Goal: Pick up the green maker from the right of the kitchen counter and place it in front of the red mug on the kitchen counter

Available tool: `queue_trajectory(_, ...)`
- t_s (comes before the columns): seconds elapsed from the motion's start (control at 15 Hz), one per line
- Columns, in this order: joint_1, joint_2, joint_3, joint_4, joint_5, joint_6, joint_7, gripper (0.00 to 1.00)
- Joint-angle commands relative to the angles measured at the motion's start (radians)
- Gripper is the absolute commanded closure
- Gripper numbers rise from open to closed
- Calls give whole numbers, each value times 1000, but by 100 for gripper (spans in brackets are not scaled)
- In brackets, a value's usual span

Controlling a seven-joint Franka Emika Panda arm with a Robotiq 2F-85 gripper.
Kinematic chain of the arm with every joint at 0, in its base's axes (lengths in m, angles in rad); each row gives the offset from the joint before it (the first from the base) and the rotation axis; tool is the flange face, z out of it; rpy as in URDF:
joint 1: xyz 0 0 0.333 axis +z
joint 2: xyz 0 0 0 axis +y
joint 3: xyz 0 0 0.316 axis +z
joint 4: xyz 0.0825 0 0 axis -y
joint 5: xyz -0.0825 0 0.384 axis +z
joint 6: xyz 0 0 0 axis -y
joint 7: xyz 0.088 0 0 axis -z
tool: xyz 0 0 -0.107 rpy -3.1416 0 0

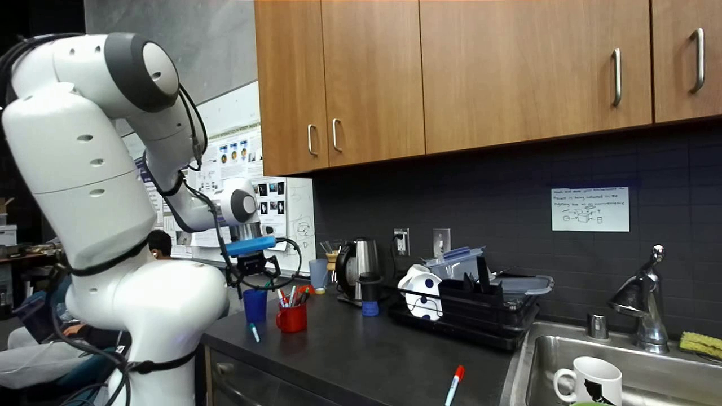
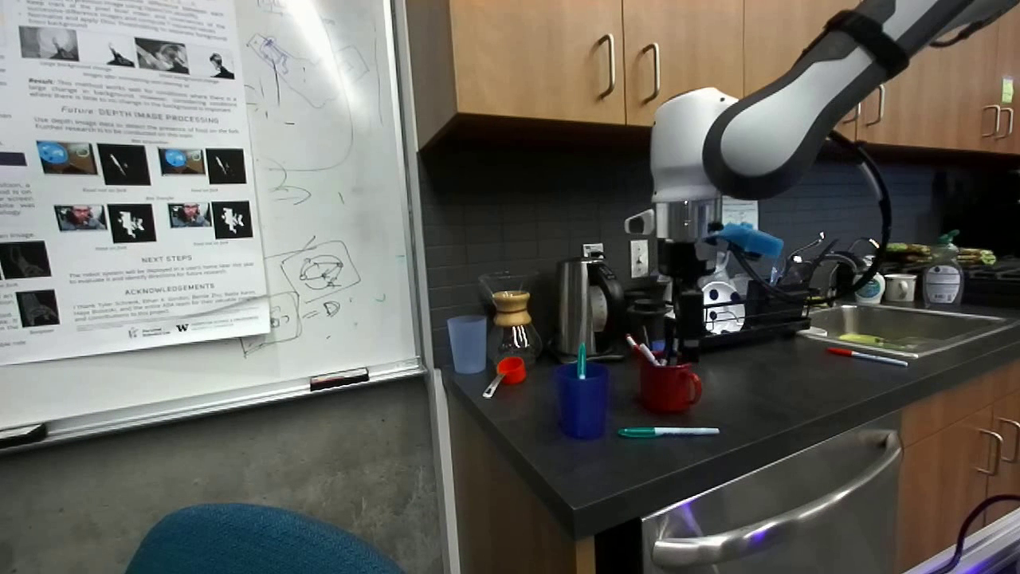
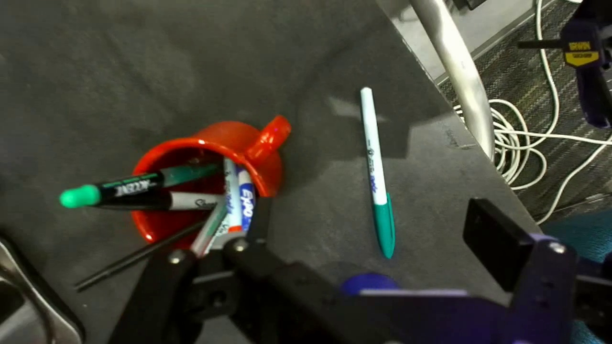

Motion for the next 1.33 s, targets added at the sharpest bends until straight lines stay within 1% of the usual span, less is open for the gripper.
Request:
queue_trajectory(0.0,-27,-141,-40,-24,-1,-106,29,0)
queue_trajectory(0.27,-90,-243,-95,-19,-10,-200,70,0)
queue_trajectory(0.47,-148,-310,-122,-18,-17,-243,120,0)
queue_trajectory(0.87,-264,-412,-129,-22,-27,-301,271,0)
queue_trajectory(1.0,-300,-436,-124,-26,-39,-301,317,0)
queue_trajectory(1.07,-267,-393,-135,-12,-19,-287,271,0)
queue_trajectory(1.27,-289,-419,-135,-19,-27,-290,296,0)
